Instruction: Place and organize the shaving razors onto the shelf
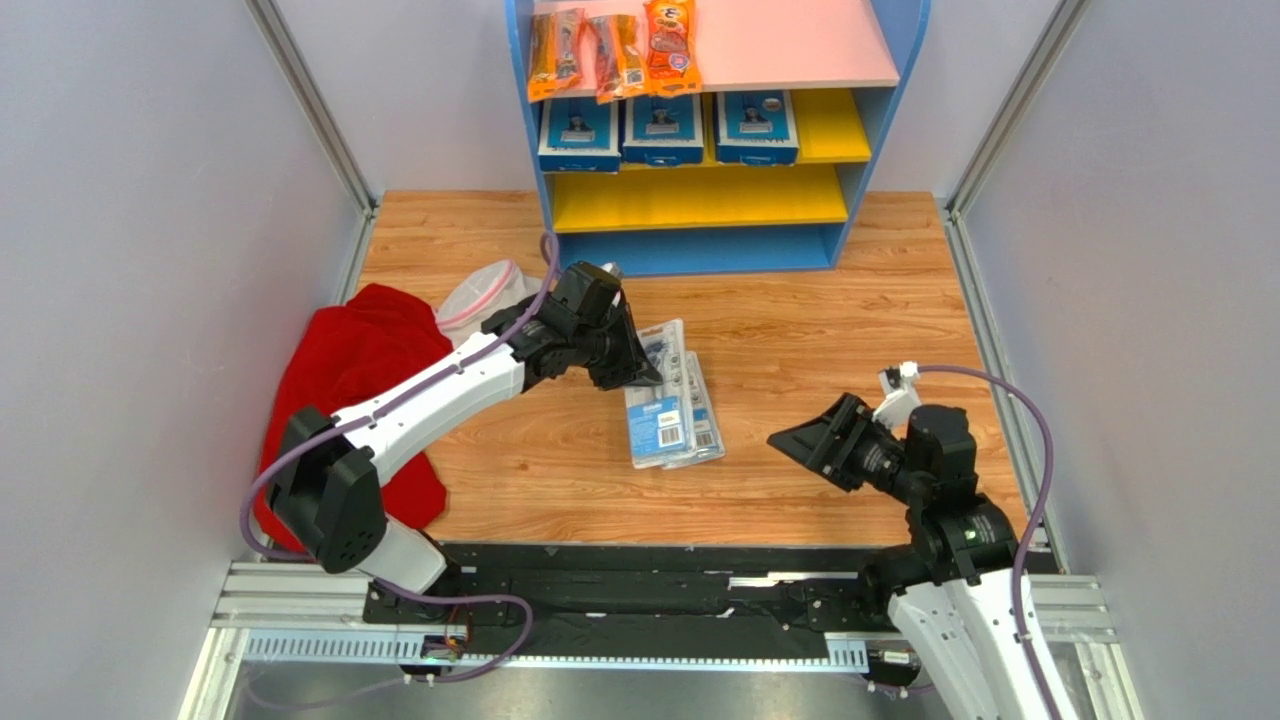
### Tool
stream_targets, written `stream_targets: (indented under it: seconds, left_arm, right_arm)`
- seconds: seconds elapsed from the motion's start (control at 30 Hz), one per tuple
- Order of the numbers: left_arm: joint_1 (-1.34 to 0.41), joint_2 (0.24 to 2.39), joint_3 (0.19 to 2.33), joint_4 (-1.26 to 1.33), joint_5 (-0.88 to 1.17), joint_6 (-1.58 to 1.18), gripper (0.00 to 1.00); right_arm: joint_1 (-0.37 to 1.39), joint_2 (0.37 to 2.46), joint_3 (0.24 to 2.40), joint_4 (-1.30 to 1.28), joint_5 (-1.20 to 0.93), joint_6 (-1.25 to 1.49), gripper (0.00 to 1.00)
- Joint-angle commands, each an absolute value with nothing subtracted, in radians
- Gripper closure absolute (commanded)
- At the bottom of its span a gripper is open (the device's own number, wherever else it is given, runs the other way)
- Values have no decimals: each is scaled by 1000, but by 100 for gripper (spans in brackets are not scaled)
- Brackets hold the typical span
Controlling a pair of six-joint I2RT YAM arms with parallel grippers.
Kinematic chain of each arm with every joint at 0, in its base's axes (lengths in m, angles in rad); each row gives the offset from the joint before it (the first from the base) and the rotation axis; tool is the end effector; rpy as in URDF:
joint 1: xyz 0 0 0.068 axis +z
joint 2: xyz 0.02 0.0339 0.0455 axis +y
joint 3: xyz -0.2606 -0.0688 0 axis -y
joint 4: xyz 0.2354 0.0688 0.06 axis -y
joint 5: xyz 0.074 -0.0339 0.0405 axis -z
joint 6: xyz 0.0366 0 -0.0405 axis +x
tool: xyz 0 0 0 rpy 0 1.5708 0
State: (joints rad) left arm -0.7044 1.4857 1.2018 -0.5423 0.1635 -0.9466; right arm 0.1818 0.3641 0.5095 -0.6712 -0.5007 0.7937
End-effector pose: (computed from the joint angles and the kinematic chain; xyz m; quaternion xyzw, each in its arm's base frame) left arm 0.2364 -0.2087 0.2838 -0.0827 0.9252 -0.3180 0.1900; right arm 0.0878 0.0340 0.2465 0.1350 0.8378 0.4162 0.3265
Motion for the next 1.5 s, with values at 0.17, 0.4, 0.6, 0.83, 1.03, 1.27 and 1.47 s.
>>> stream_targets:
  seconds: [0.17,0.4,0.6,0.83,1.03,1.27,1.47]
  left_arm:
    - [-698,1557,1258,-362,340,-1037,100]
    - [-693,1560,1247,-314,377,-1068,100]
    - [-692,1551,1241,-304,390,-1072,100]
    - [-692,1526,1201,-275,413,-1078,100]
    - [-690,1483,1134,-239,419,-1074,90]
    - [-689,1430,1163,-440,289,-912,32]
    - [-675,1394,1157,-581,184,-802,25]
  right_arm:
    - [567,529,584,-399,-186,908,33]
    - [810,699,575,-241,-2,950,34]
    - [885,808,572,-141,121,979,40]
    - [888,834,565,-123,209,1014,68]
    - [888,850,535,-109,180,1023,100]
    - [890,789,506,-170,173,1022,100]
    - [887,720,473,-190,163,1026,100]
